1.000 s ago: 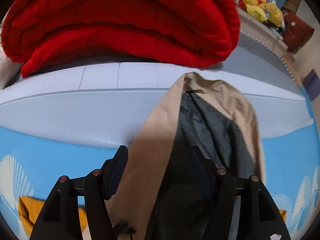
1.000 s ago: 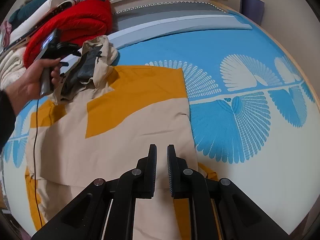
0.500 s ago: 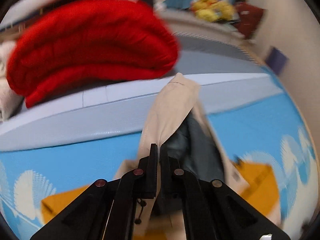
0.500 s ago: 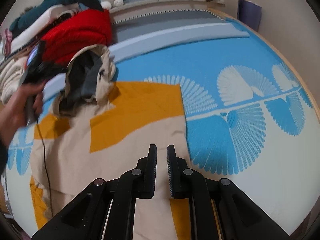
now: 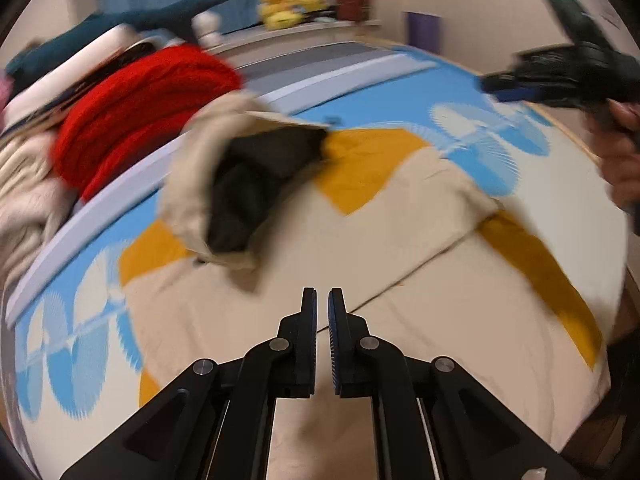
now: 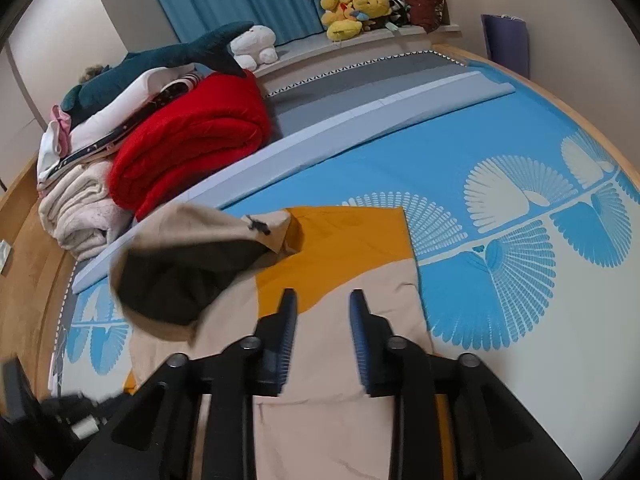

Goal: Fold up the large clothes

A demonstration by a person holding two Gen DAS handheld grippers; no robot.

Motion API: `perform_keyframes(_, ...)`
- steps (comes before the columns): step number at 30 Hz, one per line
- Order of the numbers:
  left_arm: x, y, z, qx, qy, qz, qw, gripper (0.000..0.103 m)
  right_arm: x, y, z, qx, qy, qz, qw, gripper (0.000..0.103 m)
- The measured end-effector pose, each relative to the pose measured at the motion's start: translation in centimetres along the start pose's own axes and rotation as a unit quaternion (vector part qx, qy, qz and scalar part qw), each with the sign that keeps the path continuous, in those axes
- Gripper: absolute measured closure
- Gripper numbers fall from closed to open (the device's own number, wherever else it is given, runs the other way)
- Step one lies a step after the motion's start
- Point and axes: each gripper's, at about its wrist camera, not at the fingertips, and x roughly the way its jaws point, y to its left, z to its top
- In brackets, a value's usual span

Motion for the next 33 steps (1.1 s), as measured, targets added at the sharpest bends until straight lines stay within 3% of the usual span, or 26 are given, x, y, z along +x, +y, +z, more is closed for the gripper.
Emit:
perform_keyframes(2,0.8,2.2,0.7,-0.054,0.001,0.018,0.9984,0.088,-0.3,0.4,-0.4,0.002,0.002,0.007,1.0,0.071)
perform_keyframes(3,1.2,3.8,1.1,-0.095,0.0,0.03,0.995,0.076,-0.4,0.6,-0.5,0.0,0.003,0.008,1.0,0.071)
perform_keyframes(5,1.6,6.7,1.6,-0.189,-0.013,0.043,0.9809,0.062,-0.4,0.9,-0.8,-0.004,0.007,0.008,1.0,0.071)
perform_keyframes(6,1.6,7.6,1.5,-0.221,-0.019,0.033,0.9746,0.058,-0.3,0.9,-0.9,-0.003,0.01,0.014,1.0,0.071)
perform_keyframes(10,3.6,9.8,-0.4,-0.343,-0.015,-0.04,0.9384,0.056,1.1,0.6,-1.1,0.018,0.033,0.034,0.999,0.069)
perform_keyframes(13,7.0,9.8,-1.1,-0.391,0.037,-0.063,0.9173,0.056,3.3,0.5,-1.5,0.031,0.066,0.055,0.996,0.067)
perform_keyframes(18,11.3,9.3,-2.8,-0.48,0.08,-0.152,0.8603,0.056,7.8,1.5,-3.3,0.058,0.138,0.099,0.984,0.066)
perform_keyframes(21,13.5,8.5,-3.1,-0.499,0.101,-0.184,0.8408,0.056,10.1,1.9,-4.4,0.074,0.165,0.105,0.978,0.066)
perform_keyframes(25,14.7,8.7,-4.1,-0.523,0.119,-0.186,0.8236,0.06,12.8,1.9,-5.2,0.093,0.189,0.097,0.973,0.066)
perform_keyframes(26,14.8,8.9,-4.3,-0.53,0.118,-0.193,0.8174,0.072,13.4,1.9,-5.2,0.099,0.193,0.094,0.972,0.066)
perform_keyframes(27,14.6,9.1,-4.3,-0.532,0.116,-0.201,0.8147,0.09,14.0,1.8,-5.3,0.105,0.197,0.092,0.97,0.066)
perform_keyframes(28,14.3,9.2,-4.2,-0.53,0.111,-0.208,0.8148,0.096,14.5,1.8,-5.2,0.11,0.201,0.09,0.969,0.066)
perform_keyframes(31,12.4,9.7,-2.8,-0.505,0.083,-0.195,0.8366,0.101,16.3,2.0,-5.6,0.12,0.212,0.082,0.966,0.066)
perform_keyframes(33,11.0,9.9,-1.7,-0.49,0.059,-0.208,0.8443,0.101,17.0,2.1,-5.7,0.125,0.211,0.074,0.967,0.066)
